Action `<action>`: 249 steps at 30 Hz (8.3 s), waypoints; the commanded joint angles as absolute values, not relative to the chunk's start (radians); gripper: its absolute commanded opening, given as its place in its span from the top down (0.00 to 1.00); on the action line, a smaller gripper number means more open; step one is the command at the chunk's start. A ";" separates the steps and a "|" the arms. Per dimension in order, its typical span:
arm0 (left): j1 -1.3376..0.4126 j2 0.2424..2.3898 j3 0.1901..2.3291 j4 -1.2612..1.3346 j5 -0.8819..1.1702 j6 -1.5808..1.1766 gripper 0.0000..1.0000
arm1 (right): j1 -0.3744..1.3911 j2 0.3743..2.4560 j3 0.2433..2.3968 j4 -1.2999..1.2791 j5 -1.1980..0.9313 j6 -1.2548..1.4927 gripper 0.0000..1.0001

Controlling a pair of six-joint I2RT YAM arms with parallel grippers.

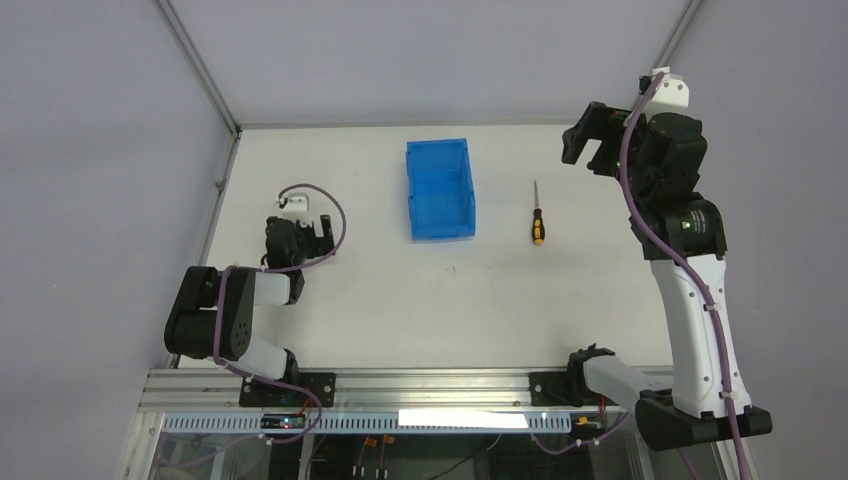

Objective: Put the screwdriver in the bin
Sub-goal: Pick up the screwdriver from the center of the board, then place the screwdriver in the bin, then reset both arms

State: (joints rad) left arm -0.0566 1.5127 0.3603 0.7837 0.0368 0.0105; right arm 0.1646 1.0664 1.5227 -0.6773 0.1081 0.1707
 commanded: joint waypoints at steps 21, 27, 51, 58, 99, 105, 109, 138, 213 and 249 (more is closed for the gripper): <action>-0.043 1.506 0.379 0.812 0.050 0.003 0.00 | 0.153 1.487 1.609 -0.757 0.118 0.103 0.01; -0.044 1.506 0.379 0.811 0.051 0.003 0.00 | 0.130 1.592 1.509 -0.695 0.117 0.112 0.01; -0.044 1.506 0.380 0.811 0.050 0.003 0.00 | 0.108 1.881 1.270 -0.538 0.070 0.137 0.19; -0.044 1.506 0.379 0.811 0.051 0.002 0.00 | 0.107 1.891 1.271 -0.543 0.057 0.135 0.53; -0.044 1.506 0.379 0.811 0.050 0.003 0.00 | 0.115 1.479 1.890 -1.067 0.034 0.172 0.85; -0.044 1.506 0.379 0.811 0.050 0.002 0.00 | 0.173 1.490 1.845 -1.028 0.008 0.222 0.86; -0.044 1.506 0.379 0.811 0.049 0.002 0.00 | 0.248 1.508 1.820 -0.985 0.014 0.259 0.87; -0.044 1.505 0.379 0.811 0.050 0.003 0.00 | 0.600 1.767 1.747 -0.640 0.135 0.390 0.90; -0.044 1.506 0.379 0.812 0.049 0.003 0.00 | 0.716 1.817 1.921 -0.684 0.352 0.257 0.01; -0.043 1.506 0.379 0.811 0.050 0.003 0.00 | 0.269 1.568 1.972 -0.858 0.146 0.055 0.01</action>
